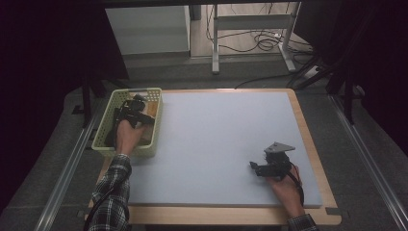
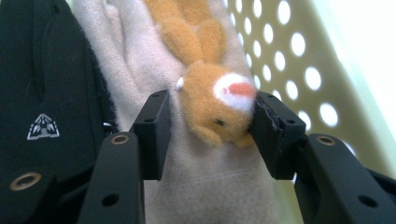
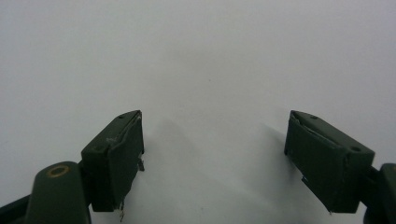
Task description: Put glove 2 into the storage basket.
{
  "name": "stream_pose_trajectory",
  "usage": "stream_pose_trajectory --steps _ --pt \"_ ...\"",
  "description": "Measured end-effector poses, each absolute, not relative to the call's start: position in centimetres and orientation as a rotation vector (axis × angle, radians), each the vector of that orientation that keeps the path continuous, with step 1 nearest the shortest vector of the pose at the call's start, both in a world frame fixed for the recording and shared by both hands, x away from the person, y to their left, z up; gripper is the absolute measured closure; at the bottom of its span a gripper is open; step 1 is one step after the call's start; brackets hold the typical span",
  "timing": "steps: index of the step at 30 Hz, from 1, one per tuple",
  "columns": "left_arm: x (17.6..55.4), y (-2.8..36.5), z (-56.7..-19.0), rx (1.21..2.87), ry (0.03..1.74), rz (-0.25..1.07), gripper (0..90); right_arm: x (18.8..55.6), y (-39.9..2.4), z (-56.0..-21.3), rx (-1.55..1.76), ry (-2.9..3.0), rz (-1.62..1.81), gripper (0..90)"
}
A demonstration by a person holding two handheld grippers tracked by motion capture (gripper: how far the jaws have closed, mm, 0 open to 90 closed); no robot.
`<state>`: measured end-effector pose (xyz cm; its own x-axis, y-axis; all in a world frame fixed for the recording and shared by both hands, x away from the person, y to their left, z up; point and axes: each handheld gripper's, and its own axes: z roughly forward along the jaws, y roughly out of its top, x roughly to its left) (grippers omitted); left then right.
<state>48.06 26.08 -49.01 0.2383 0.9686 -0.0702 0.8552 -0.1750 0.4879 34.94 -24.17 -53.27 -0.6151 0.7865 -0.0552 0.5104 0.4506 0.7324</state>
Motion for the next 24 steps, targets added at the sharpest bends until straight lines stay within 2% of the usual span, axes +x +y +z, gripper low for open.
stream_pose_trajectory --steps 3,7,15,24 --pt "48.1 26.2 -48.9 2.080 1.668 0.368 48.7 34.9 -24.2 -53.3 1.095 2.318 0.975 19.3" --pt "47.7 26.4 -48.7 2.046 1.681 0.399 42.2 34.9 -24.2 -53.3 1.098 2.318 0.976 19.3" --pt "46.9 27.1 -48.1 2.012 1.656 0.426 23.0 34.9 -24.2 -53.3 1.095 2.317 0.975 19.3" --pt "45.9 28.2 -47.8 1.974 1.629 0.418 12.5 34.9 -24.2 -53.3 1.095 2.316 0.975 19.3"
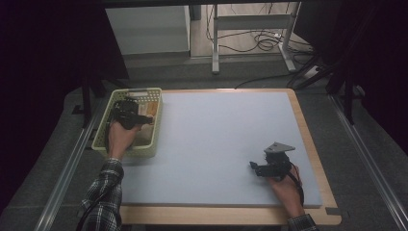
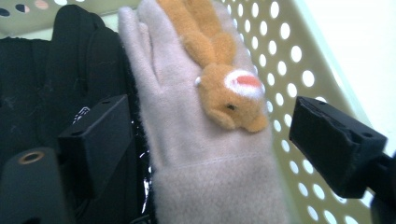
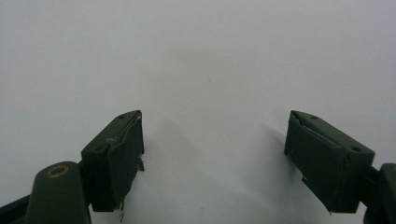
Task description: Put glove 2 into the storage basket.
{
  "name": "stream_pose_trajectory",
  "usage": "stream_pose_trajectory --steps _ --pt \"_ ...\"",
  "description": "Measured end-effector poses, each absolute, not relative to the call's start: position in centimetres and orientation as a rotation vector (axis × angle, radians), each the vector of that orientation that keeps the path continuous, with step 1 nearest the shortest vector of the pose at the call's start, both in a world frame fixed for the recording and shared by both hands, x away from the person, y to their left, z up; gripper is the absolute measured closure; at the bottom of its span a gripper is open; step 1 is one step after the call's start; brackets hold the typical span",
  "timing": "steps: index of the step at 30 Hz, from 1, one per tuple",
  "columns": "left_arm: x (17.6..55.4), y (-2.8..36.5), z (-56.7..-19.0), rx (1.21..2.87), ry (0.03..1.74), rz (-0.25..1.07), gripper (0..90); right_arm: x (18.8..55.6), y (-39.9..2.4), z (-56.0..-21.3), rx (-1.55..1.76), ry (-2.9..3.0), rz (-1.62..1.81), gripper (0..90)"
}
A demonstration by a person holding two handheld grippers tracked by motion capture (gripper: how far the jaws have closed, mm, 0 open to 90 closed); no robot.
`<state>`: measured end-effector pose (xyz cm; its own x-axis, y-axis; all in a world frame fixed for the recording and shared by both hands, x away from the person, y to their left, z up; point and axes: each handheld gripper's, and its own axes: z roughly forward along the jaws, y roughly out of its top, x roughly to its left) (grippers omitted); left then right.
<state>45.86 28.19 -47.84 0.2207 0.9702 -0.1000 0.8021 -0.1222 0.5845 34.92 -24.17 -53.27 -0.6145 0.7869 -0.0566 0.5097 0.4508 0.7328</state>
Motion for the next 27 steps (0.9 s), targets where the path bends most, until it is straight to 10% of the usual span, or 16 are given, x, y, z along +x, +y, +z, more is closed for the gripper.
stream_pose_trajectory --steps 27 --pt "42.5 29.4 -46.5 1.979 1.511 0.443 2.6 34.9 -24.2 -53.3 1.095 2.315 0.974 19.1"
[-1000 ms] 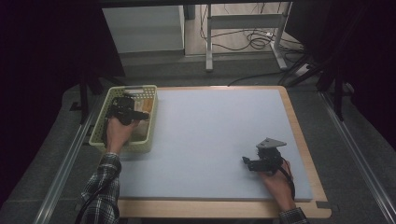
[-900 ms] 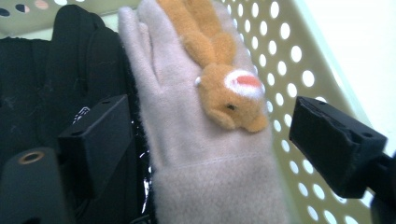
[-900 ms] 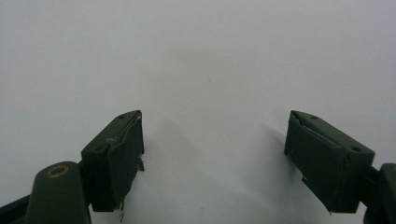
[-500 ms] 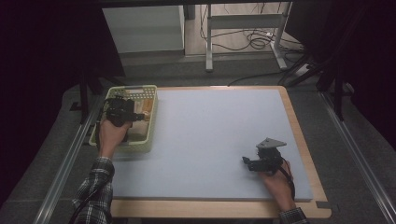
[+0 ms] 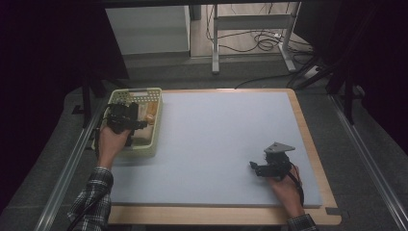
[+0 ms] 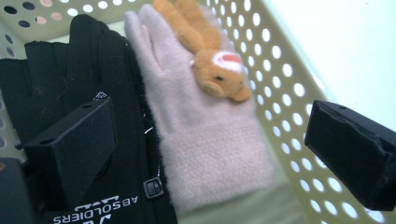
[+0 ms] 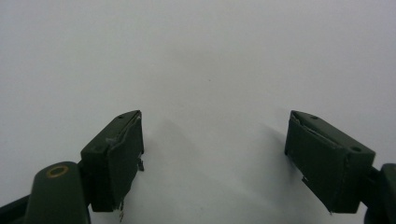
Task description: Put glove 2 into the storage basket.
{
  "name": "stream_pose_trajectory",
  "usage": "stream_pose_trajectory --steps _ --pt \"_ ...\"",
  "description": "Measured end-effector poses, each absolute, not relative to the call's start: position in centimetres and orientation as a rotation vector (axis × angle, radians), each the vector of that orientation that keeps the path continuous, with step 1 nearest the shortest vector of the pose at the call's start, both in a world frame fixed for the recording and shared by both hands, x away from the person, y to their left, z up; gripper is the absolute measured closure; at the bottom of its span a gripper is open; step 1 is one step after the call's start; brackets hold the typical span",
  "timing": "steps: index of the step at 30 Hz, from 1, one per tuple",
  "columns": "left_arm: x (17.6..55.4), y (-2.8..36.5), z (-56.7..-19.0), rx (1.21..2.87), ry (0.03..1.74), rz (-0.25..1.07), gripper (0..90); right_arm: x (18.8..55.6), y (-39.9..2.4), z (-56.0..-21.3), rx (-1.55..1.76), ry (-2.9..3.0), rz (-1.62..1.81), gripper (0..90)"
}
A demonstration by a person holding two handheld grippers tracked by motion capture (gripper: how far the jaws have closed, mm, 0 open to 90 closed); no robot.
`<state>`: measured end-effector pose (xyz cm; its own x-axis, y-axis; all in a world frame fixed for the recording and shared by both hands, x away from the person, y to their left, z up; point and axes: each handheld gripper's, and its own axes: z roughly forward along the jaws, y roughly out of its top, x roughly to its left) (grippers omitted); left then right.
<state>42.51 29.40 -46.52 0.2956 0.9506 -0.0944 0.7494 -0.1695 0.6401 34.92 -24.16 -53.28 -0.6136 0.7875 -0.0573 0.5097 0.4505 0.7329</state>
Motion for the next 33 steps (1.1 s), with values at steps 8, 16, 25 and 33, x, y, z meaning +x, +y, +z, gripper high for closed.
stream_pose_trajectory --steps 8,16,25,33 --pt "41.5 29.4 -46.3 2.004 1.465 0.463 2.1 34.9 -24.2 -53.3 1.096 2.315 0.974 19.0" --pt "40.5 29.4 -45.8 1.995 1.427 0.469 2.0 34.9 -24.2 -53.3 1.096 2.315 0.974 19.0" --pt "39.5 29.0 -45.5 2.001 1.382 0.475 2.0 34.9 -24.1 -53.3 1.098 2.315 0.973 18.9" --pt "38.5 28.5 -45.0 2.000 1.342 0.477 2.1 34.9 -24.1 -53.3 1.098 2.314 0.972 18.8"
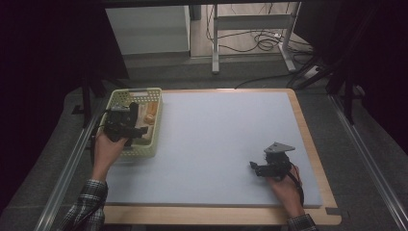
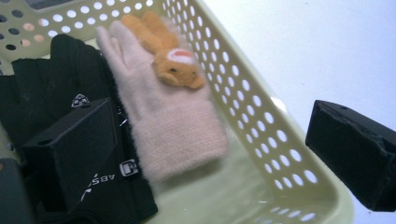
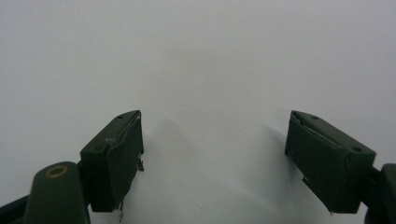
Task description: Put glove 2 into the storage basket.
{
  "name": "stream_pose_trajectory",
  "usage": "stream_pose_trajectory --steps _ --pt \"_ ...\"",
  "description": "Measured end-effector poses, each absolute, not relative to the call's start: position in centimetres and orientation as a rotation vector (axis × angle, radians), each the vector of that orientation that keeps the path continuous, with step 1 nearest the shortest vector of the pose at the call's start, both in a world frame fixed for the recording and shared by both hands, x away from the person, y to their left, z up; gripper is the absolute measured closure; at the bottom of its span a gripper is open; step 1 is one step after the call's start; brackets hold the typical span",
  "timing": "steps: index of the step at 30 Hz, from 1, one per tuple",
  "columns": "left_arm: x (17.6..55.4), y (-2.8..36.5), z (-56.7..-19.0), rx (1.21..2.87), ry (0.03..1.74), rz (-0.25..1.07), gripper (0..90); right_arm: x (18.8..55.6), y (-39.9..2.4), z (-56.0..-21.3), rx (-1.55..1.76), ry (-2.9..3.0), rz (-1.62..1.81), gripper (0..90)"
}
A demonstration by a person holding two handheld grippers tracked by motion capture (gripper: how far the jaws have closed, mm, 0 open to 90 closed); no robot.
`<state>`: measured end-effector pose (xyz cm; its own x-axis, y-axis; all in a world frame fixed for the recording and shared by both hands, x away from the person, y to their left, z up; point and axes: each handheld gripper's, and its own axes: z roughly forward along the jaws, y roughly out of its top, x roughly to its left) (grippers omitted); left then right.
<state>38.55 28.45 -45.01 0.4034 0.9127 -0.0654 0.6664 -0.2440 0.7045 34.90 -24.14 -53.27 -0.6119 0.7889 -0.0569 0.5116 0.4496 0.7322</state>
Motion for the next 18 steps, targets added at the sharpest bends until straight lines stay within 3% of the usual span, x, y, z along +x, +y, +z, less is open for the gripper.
stream_pose_trajectory --steps 18 --pt "36.9 26.4 -44.4 2.026 1.255 0.480 2.1 34.9 -24.2 -53.3 1.093 2.315 0.967 18.7"
